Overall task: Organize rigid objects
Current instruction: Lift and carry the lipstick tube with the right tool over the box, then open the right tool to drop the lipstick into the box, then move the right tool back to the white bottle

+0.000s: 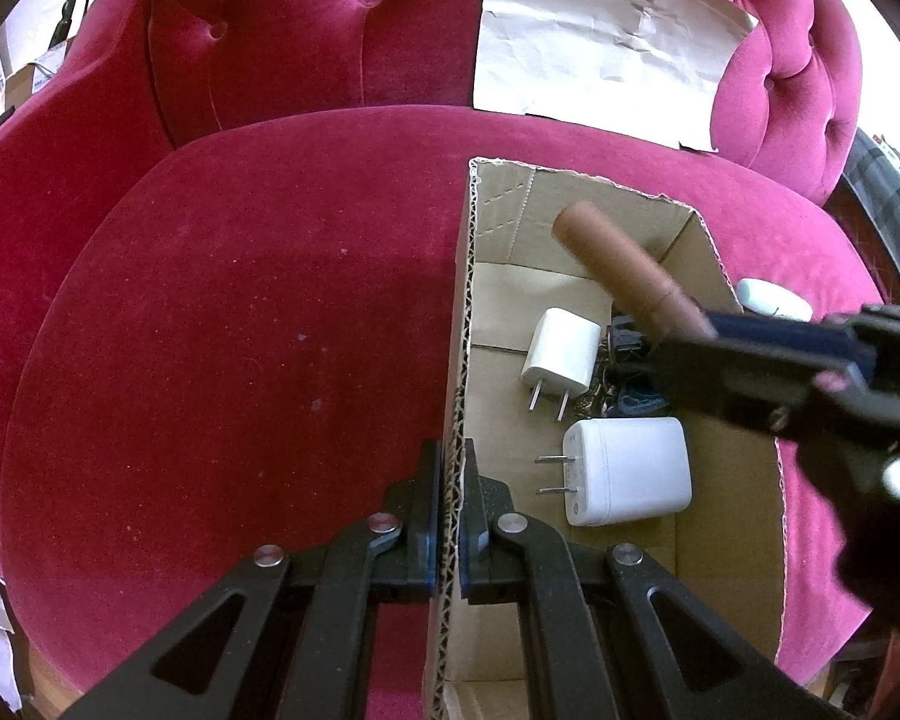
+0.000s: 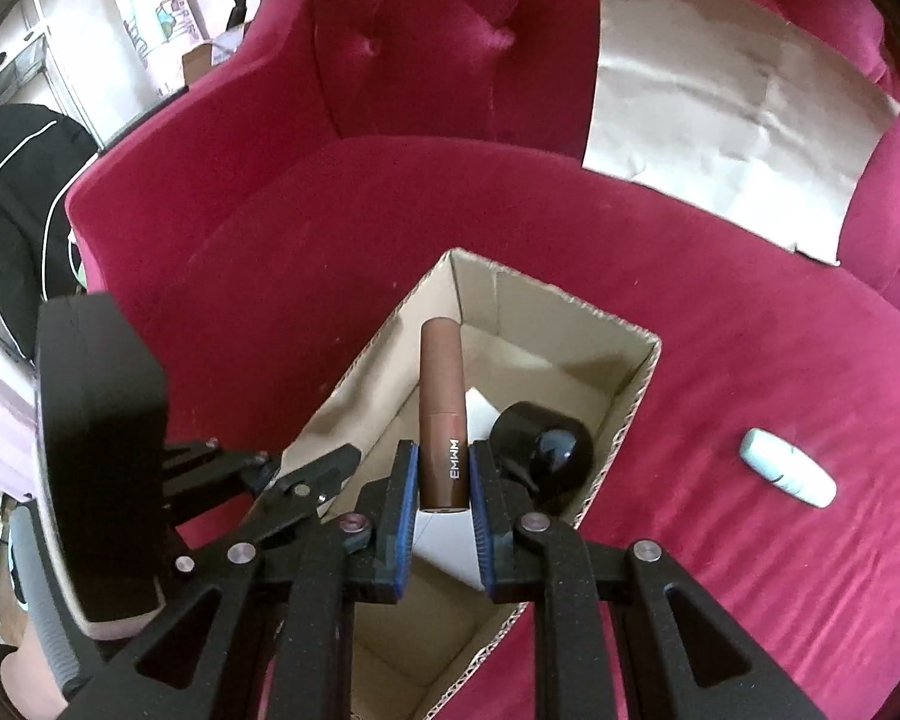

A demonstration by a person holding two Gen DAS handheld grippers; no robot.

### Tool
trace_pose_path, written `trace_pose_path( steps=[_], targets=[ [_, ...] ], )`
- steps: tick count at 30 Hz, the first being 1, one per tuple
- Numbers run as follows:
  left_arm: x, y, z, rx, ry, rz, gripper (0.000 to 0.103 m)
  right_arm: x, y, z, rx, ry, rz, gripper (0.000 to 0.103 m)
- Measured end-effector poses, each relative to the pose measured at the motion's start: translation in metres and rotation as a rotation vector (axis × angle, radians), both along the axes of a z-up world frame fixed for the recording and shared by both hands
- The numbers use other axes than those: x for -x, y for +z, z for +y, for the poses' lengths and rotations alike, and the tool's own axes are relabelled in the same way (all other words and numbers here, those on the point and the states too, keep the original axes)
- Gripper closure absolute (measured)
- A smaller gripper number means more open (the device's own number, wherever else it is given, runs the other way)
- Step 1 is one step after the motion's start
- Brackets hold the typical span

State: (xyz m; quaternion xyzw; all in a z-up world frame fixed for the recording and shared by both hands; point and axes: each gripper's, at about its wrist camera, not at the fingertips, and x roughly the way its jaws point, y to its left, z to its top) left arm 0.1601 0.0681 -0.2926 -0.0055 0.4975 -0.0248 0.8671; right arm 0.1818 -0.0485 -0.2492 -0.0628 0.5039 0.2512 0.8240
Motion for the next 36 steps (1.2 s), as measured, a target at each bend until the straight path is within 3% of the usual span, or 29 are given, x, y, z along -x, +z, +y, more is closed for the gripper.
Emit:
trace_pose_path(
  steps=[9,18,20,24,28,36],
  targets=[
    [0.0,0.0,-0.001,-0.001,-0.002,-0.001,0.099,-0.007,-0.012,0.002,-0.005,0.008,0.042,0.086],
    [0.0,-0.001,-0.002,-0.001,-0.002,-0.001,0.099,-0.004,-0.009,0.001,0.009,0.01,0.014,0.082],
    [0.0,-0.001,-0.002,-0.002,-0.002,-0.001,0.099,-0.003,-0.006,0.0,0.02,-0.001,-0.003,0.058],
    [0.0,-0.001,-0.002,-0.001,-0.002,-0.001,0.099,-0.003,0.001,-0.005,0.047,-0.036,-0.049,0.046],
    [-0.001,-0.001,-0.001,0.008,0.002,0.0,0.099,-0.004,0.003,-0.009,0.062,-0.06,-0.071,0.011],
    [-0.001,-0.002,0.0,0.003,-0.001,-0.002,0.099,-0.007,0.003,-0.017,0.088,-0.101,-0.096,0.003]
  ],
)
